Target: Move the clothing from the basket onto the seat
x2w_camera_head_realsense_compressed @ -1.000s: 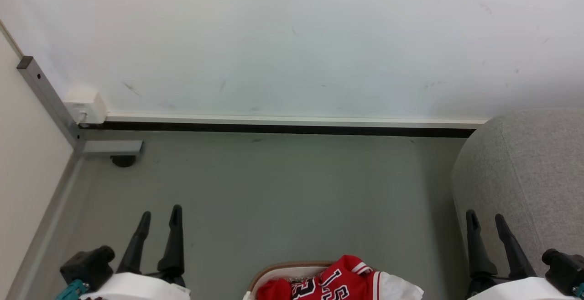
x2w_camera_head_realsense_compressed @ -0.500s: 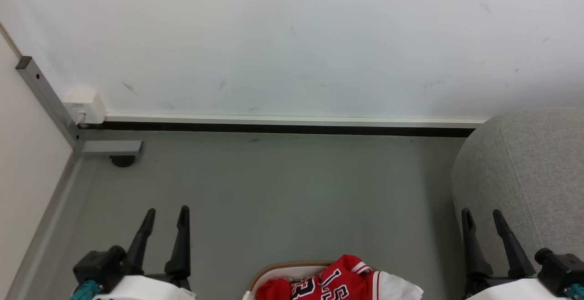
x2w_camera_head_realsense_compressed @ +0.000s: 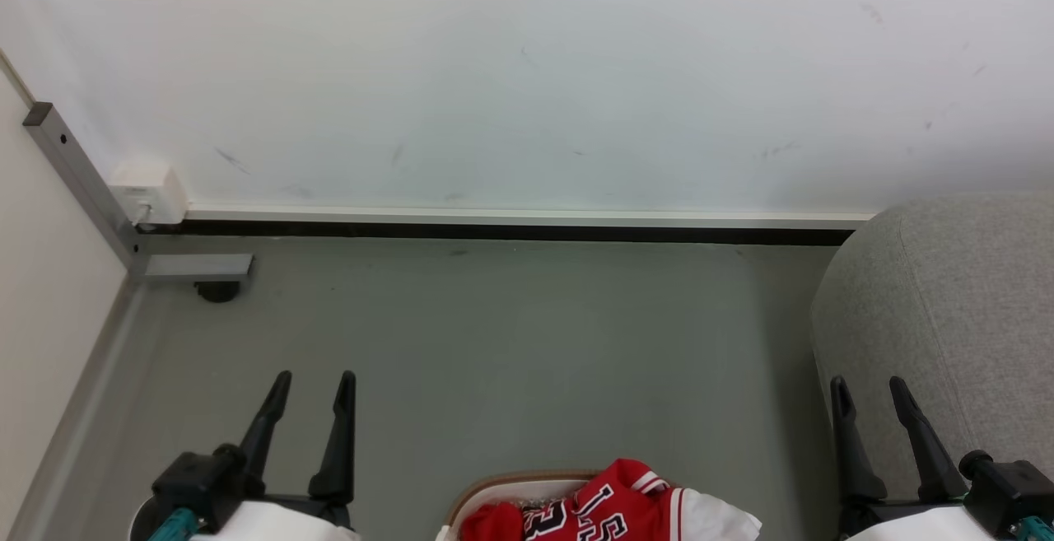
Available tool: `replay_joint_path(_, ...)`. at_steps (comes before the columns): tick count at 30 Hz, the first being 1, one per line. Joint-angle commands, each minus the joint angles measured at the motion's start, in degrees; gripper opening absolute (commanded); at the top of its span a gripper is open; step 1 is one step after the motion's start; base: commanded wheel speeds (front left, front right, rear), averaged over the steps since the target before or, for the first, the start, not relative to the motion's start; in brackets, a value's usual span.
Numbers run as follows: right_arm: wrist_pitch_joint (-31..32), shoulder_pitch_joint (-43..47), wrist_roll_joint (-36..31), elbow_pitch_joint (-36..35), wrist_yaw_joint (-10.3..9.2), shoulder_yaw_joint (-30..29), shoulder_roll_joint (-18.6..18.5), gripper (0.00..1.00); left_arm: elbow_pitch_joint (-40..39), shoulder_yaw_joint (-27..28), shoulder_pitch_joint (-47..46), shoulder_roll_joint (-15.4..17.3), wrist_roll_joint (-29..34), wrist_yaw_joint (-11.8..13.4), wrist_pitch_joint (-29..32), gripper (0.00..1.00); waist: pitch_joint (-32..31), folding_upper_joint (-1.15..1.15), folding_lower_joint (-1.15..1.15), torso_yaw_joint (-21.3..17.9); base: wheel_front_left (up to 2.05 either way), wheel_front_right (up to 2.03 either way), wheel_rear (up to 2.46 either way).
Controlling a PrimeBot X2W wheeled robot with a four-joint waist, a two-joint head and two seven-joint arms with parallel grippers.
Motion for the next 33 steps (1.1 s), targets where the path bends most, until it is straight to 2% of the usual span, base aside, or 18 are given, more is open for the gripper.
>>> replay_joint_path(1, -0.39, -0.35, -0.83, -0.25, -0.10, -0.07, -0.48, 1.00, -0.25, 0.07, 0.40, 0.29, 1.61, -0.11, -0.44, 1.00, -0.01, 0.00, 0.00, -0.01, 0.00, 0.00, 0.00)
replay_joint_path(23, -2.75, 0.10, -7.27, -0.90, -0.12, 0.21, -0.51, 1.00, 1.52, 0.42, 0.02, -0.62, 8.66, -1.36, -2.76, 1.00, 0.11, 0.00, 0.00, -0.44, 0.00, 0.00, 0.00)
replay_joint_path(33, -2.78, 0.10, -6.62, -0.96, -0.12, -0.12, -0.49, 1.00, 1.57, 0.95, -0.22, -1.26, 7.06, -1.39, -2.74, 1.00, 0.06, 0.00, 0.00, -0.40, 0.00, 0.00, 0.00)
